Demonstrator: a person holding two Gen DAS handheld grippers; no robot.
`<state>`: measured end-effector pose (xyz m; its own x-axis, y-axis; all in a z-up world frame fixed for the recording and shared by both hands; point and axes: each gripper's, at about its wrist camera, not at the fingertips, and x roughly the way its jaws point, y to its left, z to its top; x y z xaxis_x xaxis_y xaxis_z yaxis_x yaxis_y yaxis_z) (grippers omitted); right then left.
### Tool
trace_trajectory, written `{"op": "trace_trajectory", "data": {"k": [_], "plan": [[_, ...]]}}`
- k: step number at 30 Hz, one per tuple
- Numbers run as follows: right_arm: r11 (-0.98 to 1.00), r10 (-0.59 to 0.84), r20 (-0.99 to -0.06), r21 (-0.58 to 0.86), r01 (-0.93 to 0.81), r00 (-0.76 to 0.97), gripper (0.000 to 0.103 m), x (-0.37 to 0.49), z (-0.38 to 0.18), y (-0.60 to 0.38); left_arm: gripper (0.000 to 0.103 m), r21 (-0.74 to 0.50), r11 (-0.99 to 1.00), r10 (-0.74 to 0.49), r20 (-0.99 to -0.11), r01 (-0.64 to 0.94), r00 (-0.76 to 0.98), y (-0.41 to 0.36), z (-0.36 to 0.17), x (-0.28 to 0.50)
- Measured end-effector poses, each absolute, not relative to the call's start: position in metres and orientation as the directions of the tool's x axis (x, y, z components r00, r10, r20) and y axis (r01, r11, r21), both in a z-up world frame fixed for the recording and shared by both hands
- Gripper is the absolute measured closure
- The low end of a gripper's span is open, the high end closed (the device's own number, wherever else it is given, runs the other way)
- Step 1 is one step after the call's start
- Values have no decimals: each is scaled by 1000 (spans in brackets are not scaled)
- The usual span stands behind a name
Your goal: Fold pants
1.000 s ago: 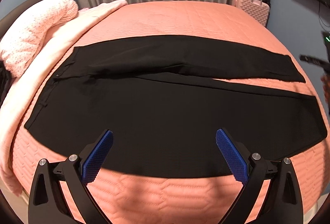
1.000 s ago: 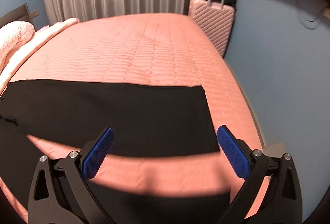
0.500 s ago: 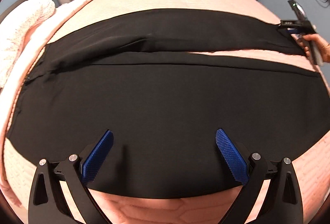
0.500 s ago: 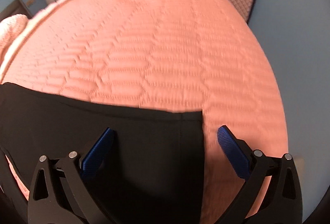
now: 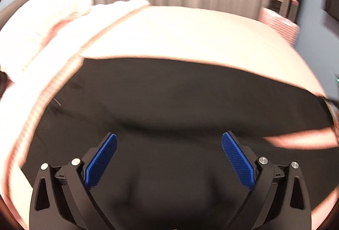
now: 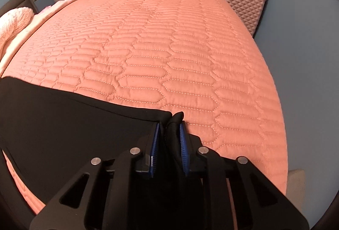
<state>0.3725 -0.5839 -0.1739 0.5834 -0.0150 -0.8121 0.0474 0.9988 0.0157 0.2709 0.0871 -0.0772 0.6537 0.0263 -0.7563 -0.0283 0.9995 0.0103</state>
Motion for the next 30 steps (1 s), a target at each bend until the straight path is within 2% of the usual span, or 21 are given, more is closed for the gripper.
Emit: {"op": "trace_trajectory", "data": {"k": [4,5,10,14,16,17,20,21,23,26,30], "plan": [[995,-30,-811,29,92,584,85,371,-176,-584,6,39,987,131,-770,-158,625,187,-81,368],[994,-30,-811,37,102,584,85,369,-176,-584,7,78,969,209,-764,-235,610,218,-84,394],[985,-20,-805,87,151,593,83,364,-177,-590,7,75,944,250,-798,-322,548,300,-107,481],[982,-43,-803,76,173,594,80,366,-178,-586,7,106,954,239,-834,-279,497,317,-132,510],[982,-55,-804,64,179,592,79,367,-178,-584,36,105,968,208,-848,-230,487,314,-144,517],[981,-62,-804,60,184,591,79,367,-178,-583,59,65,980,149,-866,-189,478,311,-151,521],[976,-69,-801,70,207,595,78,366,-177,-584,71,61,983,140,-861,-174,488,303,-153,522],[973,-71,-799,76,217,598,78,365,-176,-584,78,53,984,133,-860,-173,492,302,-152,519],[971,-84,-794,71,228,602,80,362,-173,-582,88,-4,982,97,-849,-190,520,310,-142,511],[975,-84,-773,67,212,629,89,351,-157,-576,90,-90,980,34,-803,-177,596,318,-113,484],[977,-61,-694,105,185,717,94,312,-110,-578,92,-220,970,-95,-729,-101,678,321,-58,426]]}}
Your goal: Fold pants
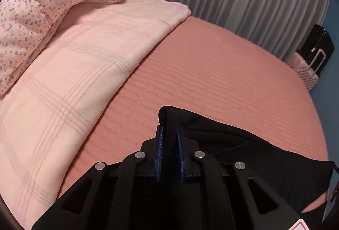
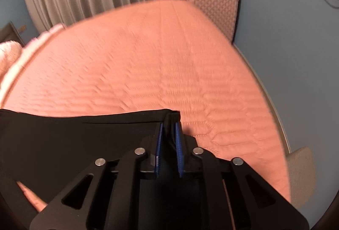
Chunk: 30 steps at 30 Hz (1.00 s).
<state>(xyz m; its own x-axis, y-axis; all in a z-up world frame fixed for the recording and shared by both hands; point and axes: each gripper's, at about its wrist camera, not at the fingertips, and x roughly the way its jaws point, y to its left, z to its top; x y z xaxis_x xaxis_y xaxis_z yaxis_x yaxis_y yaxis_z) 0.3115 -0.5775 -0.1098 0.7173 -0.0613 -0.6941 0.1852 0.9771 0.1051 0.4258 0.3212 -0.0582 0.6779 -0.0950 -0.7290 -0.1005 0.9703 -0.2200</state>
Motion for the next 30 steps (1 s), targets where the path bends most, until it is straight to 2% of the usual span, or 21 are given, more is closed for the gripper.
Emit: {"op": "trace_trajectory", "data": {"k": [4,5,6,8,10,12,16,17,19,20,21,23,30], "plan": [[987,10,-621,134,94,784,95,234,-54,-577,92,-241,970,-171,-688,0,705,326,-11,344],[988,20,-611,131,76,792,95,216,-46,-576,103,-237,971,-183,-682,22,708,326,-3,320],[989,28,-597,133,65,802,103,194,-38,-576,103,-232,972,-189,-677,37,712,327,4,298],[986,41,-575,154,59,817,103,143,-26,-582,103,-254,966,-208,-658,47,723,338,16,247],[986,41,-607,152,65,794,103,111,-31,-584,103,-257,965,-214,-684,44,698,347,11,207],[983,27,-673,154,104,739,103,88,-51,-587,103,-198,980,-161,-754,13,636,354,-9,176],[985,18,-715,132,110,699,103,87,-72,-568,103,-149,989,-119,-832,-12,542,340,-48,166],[986,25,-719,133,102,695,103,94,-74,-559,97,-179,984,-144,-836,-15,529,332,-56,173],[989,48,-728,132,71,684,103,106,-77,-543,97,-237,971,-189,-837,-29,513,317,-68,188],[993,47,-735,105,45,676,103,114,-78,-532,90,-265,964,-208,-834,-39,511,308,-75,201],[996,50,-741,89,24,670,103,119,-77,-524,72,-290,956,-223,-829,-52,513,303,-79,212],[997,71,-755,75,-21,651,103,127,-79,-506,55,-367,925,-268,-818,-103,509,298,-93,235],[998,68,-793,50,-46,605,103,127,-102,-476,55,-576,750,-394,-784,-326,479,311,-144,258]]}}
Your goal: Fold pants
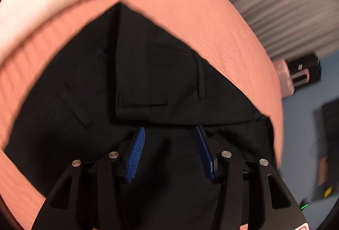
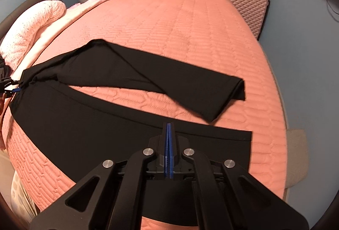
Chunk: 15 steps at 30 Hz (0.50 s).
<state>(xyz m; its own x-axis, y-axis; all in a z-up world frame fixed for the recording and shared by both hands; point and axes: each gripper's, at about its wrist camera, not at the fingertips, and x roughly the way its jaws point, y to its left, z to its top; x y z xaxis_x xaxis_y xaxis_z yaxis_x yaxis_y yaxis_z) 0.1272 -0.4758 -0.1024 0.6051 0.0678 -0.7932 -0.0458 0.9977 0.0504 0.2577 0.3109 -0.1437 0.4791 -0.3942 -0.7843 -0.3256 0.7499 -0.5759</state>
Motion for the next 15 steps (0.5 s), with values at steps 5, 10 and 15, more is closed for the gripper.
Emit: {"op": "trace_trajectory", "data": {"k": [5,10,15], "plan": [[995,96,-796,79,-55,598,103,131,-109,-464,55,-617,675,-369,-757,-405,540,322,-155,264],[993,106,-794,114,-24,598,101,131,-109,-464,60,-704,523,-396,-700,-481,594,327,-167,274],[998,4,-765,42,45,644,16,127,-101,-476,89,-659,575,-305,-723,-485,620,326,-143,270]]}}
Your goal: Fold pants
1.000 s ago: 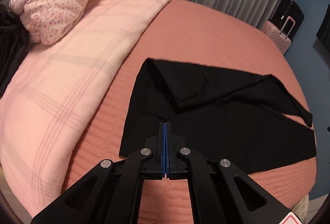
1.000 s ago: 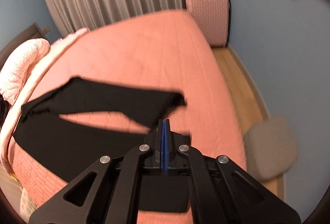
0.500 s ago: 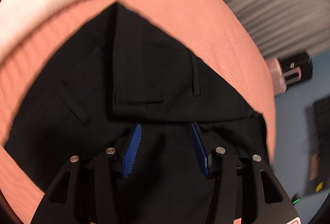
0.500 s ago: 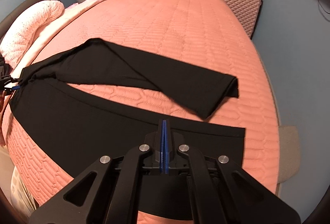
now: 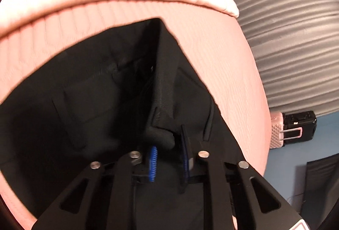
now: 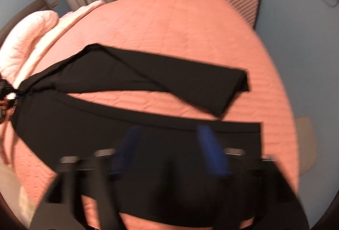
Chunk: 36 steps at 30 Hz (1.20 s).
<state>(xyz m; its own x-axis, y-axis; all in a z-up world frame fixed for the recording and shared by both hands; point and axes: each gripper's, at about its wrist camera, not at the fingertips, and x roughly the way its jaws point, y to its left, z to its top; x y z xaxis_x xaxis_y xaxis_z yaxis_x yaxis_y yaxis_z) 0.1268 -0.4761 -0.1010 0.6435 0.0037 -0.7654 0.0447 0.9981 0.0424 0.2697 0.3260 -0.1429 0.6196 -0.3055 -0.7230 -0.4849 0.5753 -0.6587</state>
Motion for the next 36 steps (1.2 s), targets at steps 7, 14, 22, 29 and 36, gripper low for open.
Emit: {"op": "trace_trajectory", "data": {"k": [7,14,22,29,36], "plan": [[998,-16,-824,22,61,566,13,181,-121,-500,89,-623,627,-287,-742,-467,606,314,-119,274],[894,162,-850,342,291,501,41,212,-172,-552,89,-609,646,-271,-746,-460,608,314,-110,288],[878,207,-743,428,214,636,89,205,-111,-558,92,-657,642,-305,-692,-395,654,322,-75,293],[933,253,-686,360,16,682,92,118,-29,-559,91,-623,760,-368,-647,-185,668,338,-14,231],[931,236,-891,321,172,388,90,72,-161,-595,90,-422,856,-246,-841,-300,482,377,-100,153]]}}
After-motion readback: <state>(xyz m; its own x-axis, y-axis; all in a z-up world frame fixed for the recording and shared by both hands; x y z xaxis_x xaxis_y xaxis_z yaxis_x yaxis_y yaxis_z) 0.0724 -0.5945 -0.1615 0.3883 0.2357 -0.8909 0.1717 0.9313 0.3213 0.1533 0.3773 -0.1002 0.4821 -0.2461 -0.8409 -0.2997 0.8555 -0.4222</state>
